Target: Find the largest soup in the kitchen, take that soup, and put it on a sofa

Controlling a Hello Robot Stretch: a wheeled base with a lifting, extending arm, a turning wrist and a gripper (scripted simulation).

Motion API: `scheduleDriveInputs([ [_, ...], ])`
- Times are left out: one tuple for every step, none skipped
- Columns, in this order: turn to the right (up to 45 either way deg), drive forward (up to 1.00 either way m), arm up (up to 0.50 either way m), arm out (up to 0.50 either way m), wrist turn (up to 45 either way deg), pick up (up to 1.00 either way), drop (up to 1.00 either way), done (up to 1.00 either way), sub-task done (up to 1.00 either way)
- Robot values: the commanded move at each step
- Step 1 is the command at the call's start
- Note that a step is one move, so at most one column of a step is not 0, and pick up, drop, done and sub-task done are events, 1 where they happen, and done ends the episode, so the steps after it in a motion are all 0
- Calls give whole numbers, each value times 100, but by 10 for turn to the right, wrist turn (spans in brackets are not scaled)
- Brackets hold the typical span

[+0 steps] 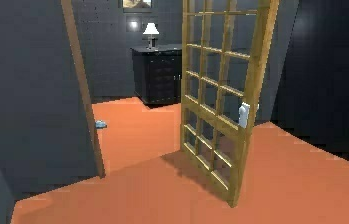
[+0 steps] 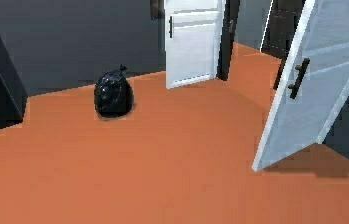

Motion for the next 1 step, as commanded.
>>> scheduleDriveInputs([
  [0, 20, 0, 0, 0, 0, 0, 0, 0],
])
